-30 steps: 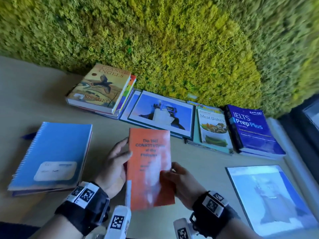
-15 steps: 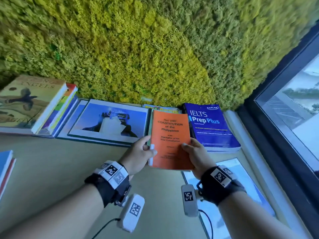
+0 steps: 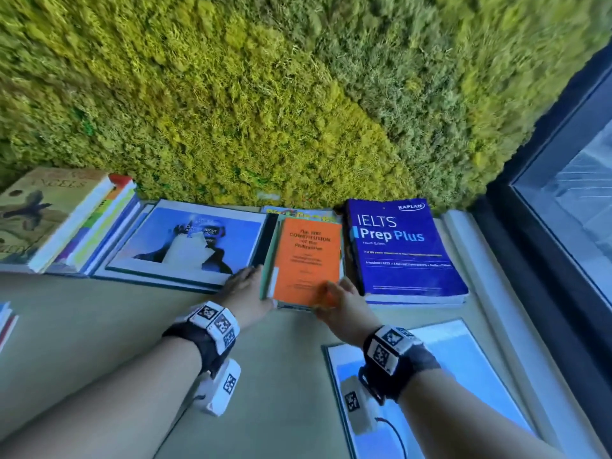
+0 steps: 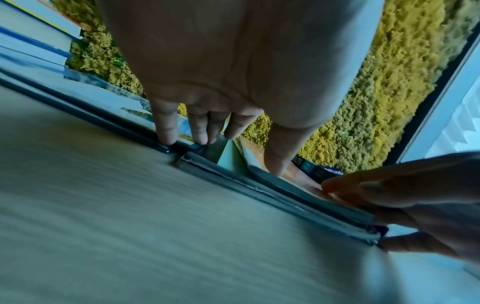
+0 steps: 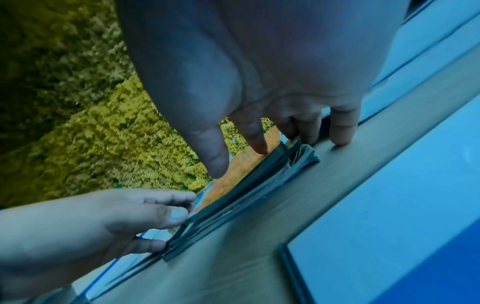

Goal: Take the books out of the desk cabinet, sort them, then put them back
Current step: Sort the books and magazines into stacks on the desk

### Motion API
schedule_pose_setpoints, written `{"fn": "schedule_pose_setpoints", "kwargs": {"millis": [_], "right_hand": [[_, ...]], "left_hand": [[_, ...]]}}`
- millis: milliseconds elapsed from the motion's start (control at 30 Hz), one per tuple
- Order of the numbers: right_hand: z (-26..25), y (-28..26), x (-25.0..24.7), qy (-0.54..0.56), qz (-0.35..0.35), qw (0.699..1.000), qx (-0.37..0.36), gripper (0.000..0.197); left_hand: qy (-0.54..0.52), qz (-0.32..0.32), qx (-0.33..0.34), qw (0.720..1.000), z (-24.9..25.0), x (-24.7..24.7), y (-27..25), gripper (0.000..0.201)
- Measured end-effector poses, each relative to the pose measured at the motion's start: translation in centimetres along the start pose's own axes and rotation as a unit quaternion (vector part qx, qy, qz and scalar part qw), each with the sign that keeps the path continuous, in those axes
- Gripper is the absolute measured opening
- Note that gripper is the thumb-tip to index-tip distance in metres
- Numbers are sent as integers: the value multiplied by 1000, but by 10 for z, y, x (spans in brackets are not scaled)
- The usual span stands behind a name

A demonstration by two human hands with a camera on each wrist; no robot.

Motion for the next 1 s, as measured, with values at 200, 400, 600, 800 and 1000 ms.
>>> {"fn": "schedule_pose_setpoints", "kwargs": {"millis": [200,400,600,800,1000], "right_hand": [[11,-43,-30,130,3,992,-1,50],[101,-101,-72,141,145,975,88,31],[170,-140,-69,-50,84,964,246,57],[188,-154,-60,4,147,942,302,56],[190,-157,-51,235,246,902,265,45]], "left_hand": [[48,36,-11,998,26,14,-16,74],[9,90,84,992,65,65,-76,74],[-24,-66,76,995,94,95,-92,68],[-352,-65,3,934,96,99,-92,87],[-589,-10,3,808,82,71,-103,47]]}}
Point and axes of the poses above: each hand's wrist, its own y-axis towards the middle knuckle, its own x-axis out of the palm, z = x × y, the point moved 1 cm from there along y, towards the middle knuckle, and after that the axes turned 2 degrees about -y, right-handed, at the moved point
